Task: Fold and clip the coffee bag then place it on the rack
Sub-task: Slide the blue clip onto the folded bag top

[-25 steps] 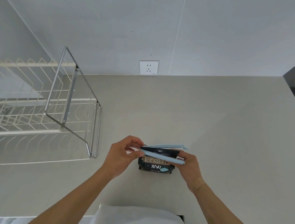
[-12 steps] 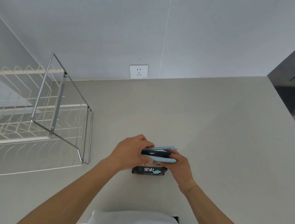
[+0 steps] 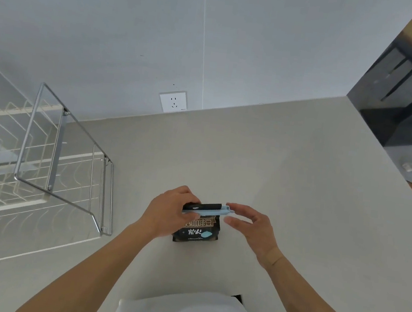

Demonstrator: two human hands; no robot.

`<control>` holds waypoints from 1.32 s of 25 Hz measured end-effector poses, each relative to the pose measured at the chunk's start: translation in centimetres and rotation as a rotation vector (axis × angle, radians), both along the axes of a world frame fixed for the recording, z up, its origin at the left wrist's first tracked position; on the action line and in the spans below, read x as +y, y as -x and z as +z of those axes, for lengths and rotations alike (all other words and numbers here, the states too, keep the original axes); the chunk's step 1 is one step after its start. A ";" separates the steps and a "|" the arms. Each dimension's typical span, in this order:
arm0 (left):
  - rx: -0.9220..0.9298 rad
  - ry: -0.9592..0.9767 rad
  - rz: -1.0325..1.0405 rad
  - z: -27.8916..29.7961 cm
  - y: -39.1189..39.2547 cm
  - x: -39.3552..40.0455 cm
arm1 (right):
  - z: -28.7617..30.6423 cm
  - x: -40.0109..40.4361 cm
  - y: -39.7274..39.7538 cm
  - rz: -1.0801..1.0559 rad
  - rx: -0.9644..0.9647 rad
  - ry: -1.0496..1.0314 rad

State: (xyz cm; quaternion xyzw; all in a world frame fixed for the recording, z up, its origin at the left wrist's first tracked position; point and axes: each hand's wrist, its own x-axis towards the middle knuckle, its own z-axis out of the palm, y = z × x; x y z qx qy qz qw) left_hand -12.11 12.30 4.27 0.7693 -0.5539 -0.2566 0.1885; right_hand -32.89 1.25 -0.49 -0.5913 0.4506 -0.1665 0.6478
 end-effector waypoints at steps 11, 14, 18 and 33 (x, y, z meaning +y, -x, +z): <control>-0.008 0.039 0.015 -0.2 0.8 0.2 | -0.5 0.3 -1.3 -0.012 0.113 0.256; -0.003 0.050 0.038 -0.4 0.8 0.3 | -0.4 0.5 -1.5 -0.037 0.146 0.277; 0.039 0.053 0.078 -0.6 0.9 0.3 | -0.2 0.9 -1.7 -0.059 0.148 0.314; -0.248 0.183 -0.122 0.1 1.4 -0.7 | 0.9 0.9 -2.4 0.130 0.049 0.314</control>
